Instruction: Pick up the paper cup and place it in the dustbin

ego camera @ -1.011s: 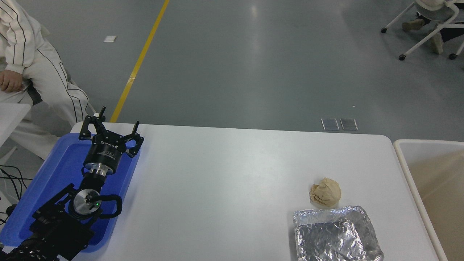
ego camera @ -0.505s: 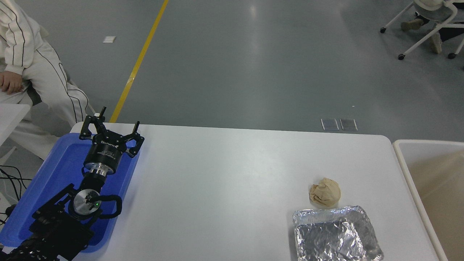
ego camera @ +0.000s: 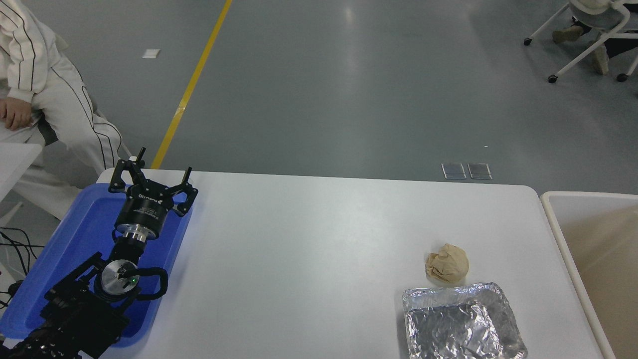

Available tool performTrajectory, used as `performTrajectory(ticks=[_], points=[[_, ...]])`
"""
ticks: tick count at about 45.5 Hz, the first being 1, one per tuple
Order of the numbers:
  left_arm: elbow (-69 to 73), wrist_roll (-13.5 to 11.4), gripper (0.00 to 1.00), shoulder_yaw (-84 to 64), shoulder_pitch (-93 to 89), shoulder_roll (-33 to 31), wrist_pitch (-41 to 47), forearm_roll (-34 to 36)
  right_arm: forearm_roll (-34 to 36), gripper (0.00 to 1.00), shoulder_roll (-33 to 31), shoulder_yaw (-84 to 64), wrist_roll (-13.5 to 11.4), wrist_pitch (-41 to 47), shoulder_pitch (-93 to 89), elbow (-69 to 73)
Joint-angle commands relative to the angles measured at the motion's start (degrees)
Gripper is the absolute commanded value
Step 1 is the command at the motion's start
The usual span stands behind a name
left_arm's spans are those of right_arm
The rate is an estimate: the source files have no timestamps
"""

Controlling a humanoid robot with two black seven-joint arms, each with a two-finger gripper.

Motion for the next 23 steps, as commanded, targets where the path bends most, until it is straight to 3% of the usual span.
performTrajectory(ticks=[1, 4, 23], points=[[0.0, 0.0, 1.00, 0.0, 0.0, 0.0, 0.0, 0.0, 1.6, 0.00, 3.7, 5.2, -11.6, -8.5, -4.4, -0.1], [0.0, 0.0, 1.00, 0.0, 0.0, 0.0, 0.0, 0.0, 1.8, 0.00, 4.1, 5.3, -14.6, -8.6, -4.5, -0.1], [0.0, 0.0, 1.00, 0.0, 0.0, 0.0, 0.0, 0.0, 1.8, 0.00, 4.8, 5.6, -14.8, -9.5, -4.2, -0.1]])
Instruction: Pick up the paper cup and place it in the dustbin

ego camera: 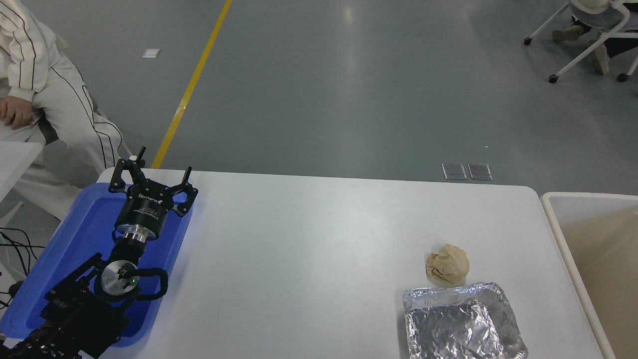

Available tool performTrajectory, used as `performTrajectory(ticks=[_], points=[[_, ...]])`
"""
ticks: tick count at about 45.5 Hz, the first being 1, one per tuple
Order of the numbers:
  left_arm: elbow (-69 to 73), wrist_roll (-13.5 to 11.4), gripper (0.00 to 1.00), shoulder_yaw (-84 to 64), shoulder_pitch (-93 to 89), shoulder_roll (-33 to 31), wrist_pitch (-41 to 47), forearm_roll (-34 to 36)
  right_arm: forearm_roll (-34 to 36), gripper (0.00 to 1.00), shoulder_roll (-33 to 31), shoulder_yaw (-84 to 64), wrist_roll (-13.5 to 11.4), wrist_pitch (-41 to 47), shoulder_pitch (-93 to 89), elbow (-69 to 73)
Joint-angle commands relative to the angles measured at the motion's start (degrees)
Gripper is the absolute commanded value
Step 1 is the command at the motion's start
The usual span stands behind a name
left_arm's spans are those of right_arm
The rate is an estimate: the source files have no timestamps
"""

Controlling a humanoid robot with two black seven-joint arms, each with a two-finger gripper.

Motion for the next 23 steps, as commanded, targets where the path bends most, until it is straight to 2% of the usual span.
performTrajectory(ticks=[1, 20, 21, 22, 23], points=[[0.1, 0.0, 1.00, 0.0, 0.0, 0.0, 0.0, 0.0, 0.2, 0.00, 1.1, 0.8, -1.5, -1.6, -0.1, 0.0], [0.0, 0.0, 1.00, 0.0, 0.0, 0.0, 0.0, 0.0, 0.1, 0.00, 4.6, 1.1, -1.5, -1.9, 3.3, -1.8], [0.0, 0.0, 1.00, 0.0, 0.0, 0.0, 0.0, 0.0, 0.1, 0.07, 4.6, 1.1, -1.4, -2.0, 3.4, -1.9], [0.0, 0.0, 1.00, 0.0, 0.0, 0.0, 0.0, 0.0, 0.1, 0.24, 4.5, 1.1, -1.4, -2.5, 3.6, -1.9], [0.0, 0.0, 1.00, 0.0, 0.0, 0.0, 0.0, 0.0, 0.1, 0.46, 4.4, 1.1, -1.5, -3.4, 3.6, -1.9]])
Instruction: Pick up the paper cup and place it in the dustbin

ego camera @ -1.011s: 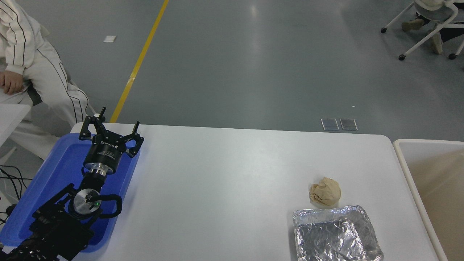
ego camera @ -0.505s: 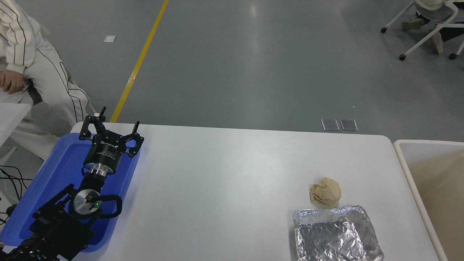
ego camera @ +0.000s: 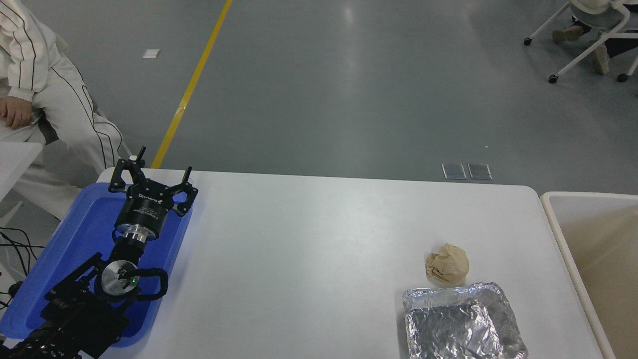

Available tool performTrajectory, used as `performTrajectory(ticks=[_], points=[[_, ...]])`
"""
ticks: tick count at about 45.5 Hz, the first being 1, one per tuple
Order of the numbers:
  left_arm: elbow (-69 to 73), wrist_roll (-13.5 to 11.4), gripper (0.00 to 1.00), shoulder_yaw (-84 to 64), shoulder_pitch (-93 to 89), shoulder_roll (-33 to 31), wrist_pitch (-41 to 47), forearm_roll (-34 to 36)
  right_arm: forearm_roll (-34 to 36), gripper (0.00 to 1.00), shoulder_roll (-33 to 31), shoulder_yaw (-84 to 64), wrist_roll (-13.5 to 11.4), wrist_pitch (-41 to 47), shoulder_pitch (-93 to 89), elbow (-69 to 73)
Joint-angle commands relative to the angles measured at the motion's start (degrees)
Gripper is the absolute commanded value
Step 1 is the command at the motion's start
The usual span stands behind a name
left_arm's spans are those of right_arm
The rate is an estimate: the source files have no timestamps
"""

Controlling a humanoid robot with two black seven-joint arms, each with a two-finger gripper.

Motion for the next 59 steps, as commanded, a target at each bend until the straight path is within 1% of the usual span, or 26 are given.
performTrajectory(ticks=[1, 2, 3, 4, 7, 15, 34, 41, 46, 54, 59], points=[[0.0, 0.0, 1.00, 0.0, 0.0, 0.0, 0.0, 0.0, 0.0, 0.68, 1.0, 0.2, -0.2, -3.0, 1.5, -0.8], [0.0, 0.0, 1.00, 0.0, 0.0, 0.0, 0.0, 0.0, 0.0, 0.86, 1.0, 0.1, -0.2, -4.6, 1.5, -0.9], [0.0, 0.0, 1.00, 0.0, 0.0, 0.0, 0.0, 0.0, 0.0, 0.98, 1.1, 0.1, -0.1, -6.3, 1.4, -1.0], [0.0, 0.0, 1.00, 0.0, 0.0, 0.0, 0.0, 0.0, 0.0, 1.00, 1.2, 0.1, -0.1, -7.4, 1.4, -1.0], [0.0, 0.0, 1.00, 0.0, 0.0, 0.0, 0.0, 0.0, 0.0, 1.00, 1.6, 0.1, -0.1, -10.0, 1.3, -0.8], [0.0, 0.0, 1.00, 0.0, 0.0, 0.0, 0.0, 0.0, 0.0, 1.00, 2.5, 0.1, -0.1, -10.1, 1.5, -1.0], [0.0, 0.0, 1.00, 0.0, 0.0, 0.0, 0.0, 0.0, -0.1, 1.00, 2.4, 0.0, -0.2, -8.5, 2.3, -0.8], [0.0, 0.0, 1.00, 0.0, 0.0, 0.0, 0.0, 0.0, -0.8, 1.00, 1.8, 0.1, -0.2, -8.4, 4.6, 1.2], [0.0, 0.0, 1.00, 0.0, 0.0, 0.0, 0.0, 0.0, -1.2, 1.00, -1.7, 0.1, -0.2, -8.4, 6.3, 6.1], [0.0, 0.0, 1.00, 0.0, 0.0, 0.0, 0.0, 0.0, -1.2, 1.00, -11.1, -1.4, -0.2, -8.4, 12.9, 21.7], [0.0, 0.0, 1.00, 0.0, 0.0, 0.0, 0.0, 0.0, -1.3, 1.00, -14.2, -4.3, -0.2, -8.4, 16.3, 27.5]])
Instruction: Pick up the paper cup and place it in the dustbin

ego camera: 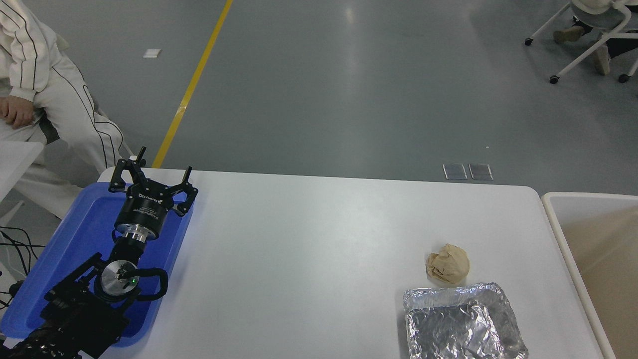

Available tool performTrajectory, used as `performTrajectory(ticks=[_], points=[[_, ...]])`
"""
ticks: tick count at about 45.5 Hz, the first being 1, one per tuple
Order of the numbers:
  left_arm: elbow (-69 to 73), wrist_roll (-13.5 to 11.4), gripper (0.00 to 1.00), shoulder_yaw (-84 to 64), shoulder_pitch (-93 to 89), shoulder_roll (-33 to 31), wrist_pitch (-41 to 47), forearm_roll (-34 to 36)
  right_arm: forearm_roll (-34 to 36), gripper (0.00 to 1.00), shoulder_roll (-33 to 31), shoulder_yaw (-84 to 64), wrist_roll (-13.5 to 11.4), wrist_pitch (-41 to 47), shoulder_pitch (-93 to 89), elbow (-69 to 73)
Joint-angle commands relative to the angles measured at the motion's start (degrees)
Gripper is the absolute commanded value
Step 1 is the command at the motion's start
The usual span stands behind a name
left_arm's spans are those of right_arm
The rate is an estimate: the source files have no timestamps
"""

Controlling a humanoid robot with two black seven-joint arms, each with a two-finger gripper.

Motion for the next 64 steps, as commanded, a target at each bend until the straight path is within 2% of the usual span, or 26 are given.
performTrajectory(ticks=[1, 8, 16, 23, 34, 43, 51, 58, 64], points=[[0.0, 0.0, 1.00, 0.0, 0.0, 0.0, 0.0, 0.0, -0.1, 1.00, -8.1, -4.3, 0.0, 0.0, 7.8, 14.6], [0.0, 0.0, 1.00, 0.0, 0.0, 0.0, 0.0, 0.0, 0.0, 1.00, -11.1, -12.2, 0.0, 0.0, 15.0, 23.0], [0.0, 0.0, 1.00, 0.0, -0.1, 0.0, 0.0, 0.0, 0.5, 1.00, -11.0, -23.2, 0.0, 2.9, 24.7, 29.3], [0.0, 0.0, 1.00, 0.0, 0.0, 0.0, 0.0, 0.0, 0.3, 1.00, -10.3, -35.5, 0.0, 12.9, 37.9, 35.0], [0.0, 0.0, 1.00, 0.0, -0.1, 0.0, 0.0, 0.0, -0.1, 1.00, -2.2, -51.7, 0.0, 32.0, 53.7, 36.9], [0.0, 0.1, 1.00, 0.0, -0.1, 0.0, 0.0, 0.0, -1.3, 1.00, -0.4, -54.5, 0.0, 46.3, 61.0, 37.2], [0.0, 0.1, 1.00, 0.0, -0.1, 0.0, 0.0, 0.0, -8.3, 1.00, 3.2, -55.4, -0.4, 56.7, 65.3, 38.8], [0.0, 0.1, 1.00, 0.0, -0.1, 0.0, 0.0, 0.0, -10.8, 1.00, 3.7, -55.4, -0.4, 59.2, 71.1, 43.5], [0.0, 0.1, 1.00, 0.0, -0.1, 0.0, 0.0, 0.0, -11.4, 1.00, 6.6, -55.5, -0.4, 59.2, 75.9, 46.7]])
